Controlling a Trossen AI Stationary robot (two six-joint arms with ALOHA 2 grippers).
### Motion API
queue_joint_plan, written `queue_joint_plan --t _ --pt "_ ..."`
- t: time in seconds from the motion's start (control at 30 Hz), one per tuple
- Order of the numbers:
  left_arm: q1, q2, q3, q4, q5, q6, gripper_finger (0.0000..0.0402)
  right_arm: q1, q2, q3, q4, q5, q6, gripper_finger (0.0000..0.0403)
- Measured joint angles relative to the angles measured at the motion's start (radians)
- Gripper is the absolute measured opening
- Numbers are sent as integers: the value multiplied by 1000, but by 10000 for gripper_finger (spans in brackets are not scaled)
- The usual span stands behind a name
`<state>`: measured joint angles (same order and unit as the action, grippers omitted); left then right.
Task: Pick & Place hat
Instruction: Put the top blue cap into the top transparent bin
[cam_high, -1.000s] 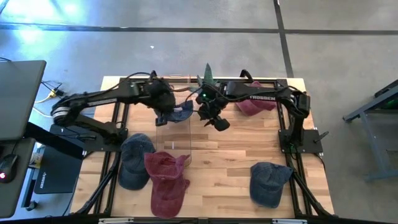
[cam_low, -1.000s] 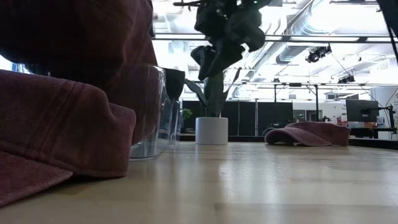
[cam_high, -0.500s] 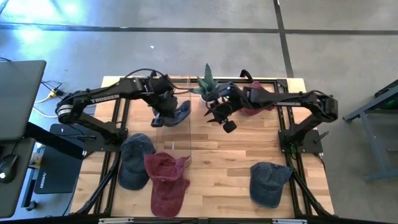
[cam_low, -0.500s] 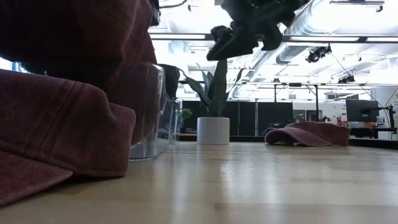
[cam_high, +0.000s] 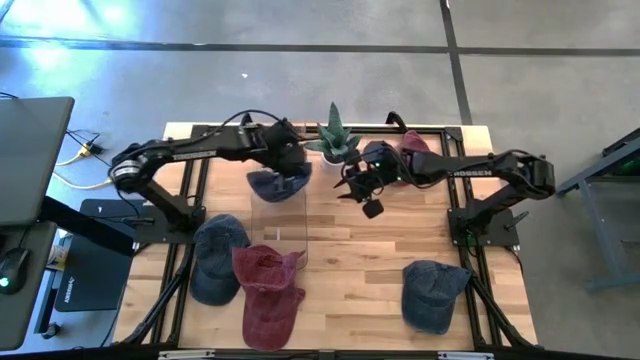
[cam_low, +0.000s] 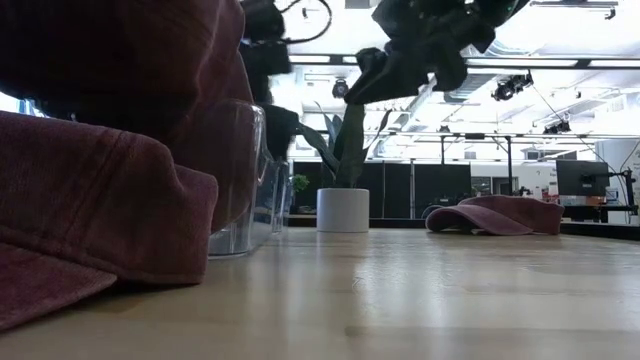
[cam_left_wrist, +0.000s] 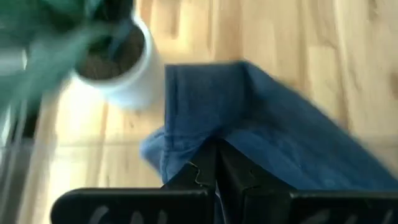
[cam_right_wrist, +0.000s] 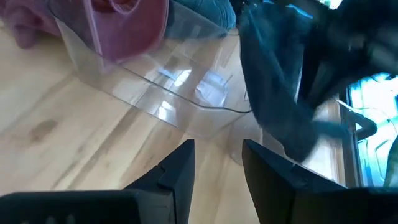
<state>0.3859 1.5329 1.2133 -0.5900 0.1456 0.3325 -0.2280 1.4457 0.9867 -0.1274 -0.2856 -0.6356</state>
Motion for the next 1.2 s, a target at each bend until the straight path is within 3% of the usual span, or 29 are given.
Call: queue_joint_plan --t 0.13,0.27,0.4,0.5,0.63,0.7,0.87,1.03,1.2 --pt "-7 35 0 102 23 7 0 7 -26 -4 -15 0 12 129" --pt "-20 28 10 56 1 24 0 7 -34 -4 -21 -4 30 129" --pt "-36 -23 58 -113 -50 14 0 7 -34 -4 -38 -5 29 129" --pt "-40 -29 88 -343 -146 -27 0 7 -34 -4 -40 -5 29 129" --pt "-24 -29 98 -577 -174 -51 0 7 -34 -4 -40 -9 28 129" --pt "-19 -27 97 -667 -188 -53 0 7 -34 -4 -40 -9 28 129" --pt "-23 -24 105 -775 -347 -54 0 7 -34 -4 -40 -12 29 129" --pt "-21 -27 171 -779 -411 -51 0 7 -34 -4 -41 -12 29 129" --pt "-19 -28 198 -563 -233 -54 0 7 -34 -4 -50 -12 29 129"
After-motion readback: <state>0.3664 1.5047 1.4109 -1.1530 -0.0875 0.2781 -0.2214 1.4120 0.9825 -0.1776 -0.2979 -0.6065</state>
